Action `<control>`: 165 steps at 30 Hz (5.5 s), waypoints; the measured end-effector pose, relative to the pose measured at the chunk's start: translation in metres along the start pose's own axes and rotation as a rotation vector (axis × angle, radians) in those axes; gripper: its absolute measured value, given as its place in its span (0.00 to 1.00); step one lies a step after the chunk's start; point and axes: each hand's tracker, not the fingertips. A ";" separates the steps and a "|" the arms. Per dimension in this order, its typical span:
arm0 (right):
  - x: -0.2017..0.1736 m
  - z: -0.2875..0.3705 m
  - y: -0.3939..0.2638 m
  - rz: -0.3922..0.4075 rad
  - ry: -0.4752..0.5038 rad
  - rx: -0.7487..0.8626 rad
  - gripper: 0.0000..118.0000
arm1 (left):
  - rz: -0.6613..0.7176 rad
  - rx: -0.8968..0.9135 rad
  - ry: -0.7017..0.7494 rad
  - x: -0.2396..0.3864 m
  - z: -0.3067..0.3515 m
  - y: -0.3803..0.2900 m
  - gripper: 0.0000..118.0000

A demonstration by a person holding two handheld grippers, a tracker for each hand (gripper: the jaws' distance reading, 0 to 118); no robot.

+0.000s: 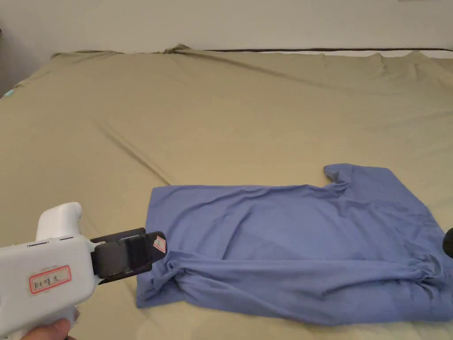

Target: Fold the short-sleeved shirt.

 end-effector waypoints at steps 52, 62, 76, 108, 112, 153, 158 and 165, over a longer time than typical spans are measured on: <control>0.146 -0.116 -0.013 0.067 -0.335 -0.405 1.00 | -0.090 -0.334 0.131 -0.018 -0.138 0.001 0.05; 0.139 -0.175 -0.048 0.080 -0.370 -0.567 0.75 | -0.019 -0.380 0.037 -0.030 -0.142 0.010 0.05; 0.119 -0.077 -0.032 -0.051 -0.306 -0.634 0.06 | -0.213 -0.593 0.068 -0.060 -0.097 0.030 0.05; 0.114 -0.068 -0.050 -0.079 -0.458 -0.656 1.00 | -0.130 -0.427 0.169 -0.072 -0.136 0.003 1.00; 0.070 0.002 -0.010 -0.038 -0.378 -0.229 1.00 | -0.048 -0.121 0.049 -0.055 -0.053 0.013 1.00; 0.025 -0.118 0.016 0.185 -0.111 -0.268 0.02 | -0.246 -0.222 0.158 -0.041 -0.272 0.129 0.00; 0.097 -0.198 0.074 0.156 -0.211 -0.411 0.73 | -0.215 -0.192 0.076 -0.020 -0.238 0.150 0.00; 0.188 -0.315 0.084 0.134 -0.499 -0.653 0.99 | -0.229 -0.210 0.037 0.000 -0.226 0.157 0.00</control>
